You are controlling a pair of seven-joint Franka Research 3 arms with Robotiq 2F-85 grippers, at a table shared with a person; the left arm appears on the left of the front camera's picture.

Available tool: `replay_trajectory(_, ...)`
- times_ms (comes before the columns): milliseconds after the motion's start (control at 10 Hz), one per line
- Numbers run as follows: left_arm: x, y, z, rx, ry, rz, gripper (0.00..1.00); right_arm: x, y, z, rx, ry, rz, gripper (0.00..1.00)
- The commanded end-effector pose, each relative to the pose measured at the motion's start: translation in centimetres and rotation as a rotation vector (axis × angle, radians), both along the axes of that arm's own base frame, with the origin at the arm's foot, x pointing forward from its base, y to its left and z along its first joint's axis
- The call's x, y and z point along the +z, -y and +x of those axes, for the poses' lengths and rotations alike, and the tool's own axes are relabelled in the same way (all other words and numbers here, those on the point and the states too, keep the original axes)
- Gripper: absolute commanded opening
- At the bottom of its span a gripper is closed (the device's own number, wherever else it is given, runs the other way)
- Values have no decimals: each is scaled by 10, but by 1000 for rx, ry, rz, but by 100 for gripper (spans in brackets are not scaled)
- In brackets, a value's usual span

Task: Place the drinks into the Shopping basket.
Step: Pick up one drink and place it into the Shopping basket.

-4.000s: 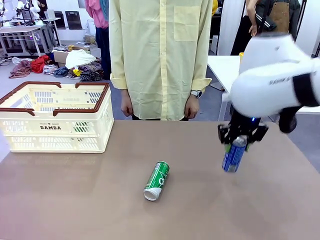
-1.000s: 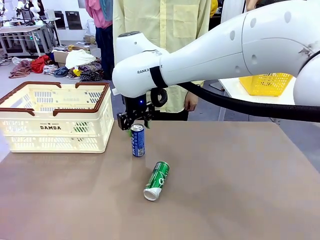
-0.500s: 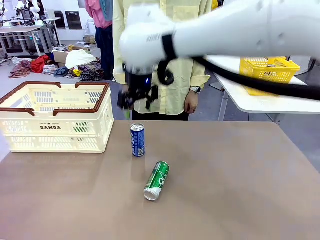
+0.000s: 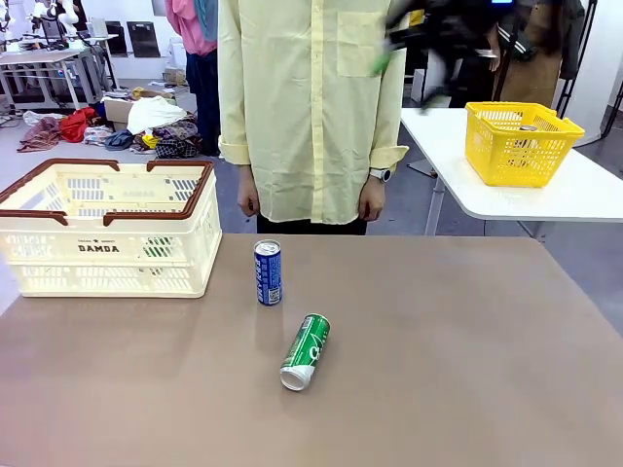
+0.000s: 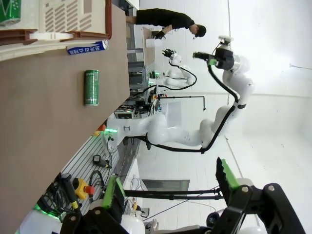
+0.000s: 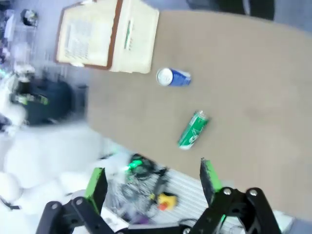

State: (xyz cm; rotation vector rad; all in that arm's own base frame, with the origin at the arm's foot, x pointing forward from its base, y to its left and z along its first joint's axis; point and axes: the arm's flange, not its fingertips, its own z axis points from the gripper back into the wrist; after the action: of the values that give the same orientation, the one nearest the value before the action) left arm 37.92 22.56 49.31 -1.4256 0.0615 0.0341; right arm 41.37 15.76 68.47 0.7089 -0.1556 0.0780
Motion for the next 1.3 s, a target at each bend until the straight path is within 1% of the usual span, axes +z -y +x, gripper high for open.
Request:
replay_trajectory(0, 3, 1, -2, -2, 1, -15, 100, -56, 117, -67, -108, 4, 245, 100)
replay_trajectory(100, 3, 1, -2, -2, 1, -15, 100, -79, 174, -90, -150, 5, 389, 100)
replay_trajectory(200, 3, 1, -2, -2, 1, -15, 100, -111, 222, -112, -186, 6, 531, 100)
replay_trajectory(300, 3, 1, -2, -2, 1, -15, 100, -154, 264, -137, -281, 31, 621, 100)
replay_trajectory(400, 3, 1, -2, -2, 1, -15, 100, -195, 283, -154, -314, 56, 691, 100)
replay_trajectory(500, 3, 1, -2, -2, 1, -15, 100, -234, 291, -161, -314, 58, 734, 100)
replay_trajectory(600, 3, 1, -2, -2, 1, -15, 100, -265, 294, -164, -313, 60, 761, 100)
replay_trajectory(700, 3, 1, -2, -2, 1, -15, 100, -284, 289, -160, -312, 92, 725, 100)
replay_trajectory(800, 3, 1, -2, -2, 1, -15, 100, -225, 324, -167, -366, 51, 736, 100)
replay_trajectory(1200, 3, 1, -2, -2, 1, -15, 100, -225, 324, -167, -366, 51, 736, 100)
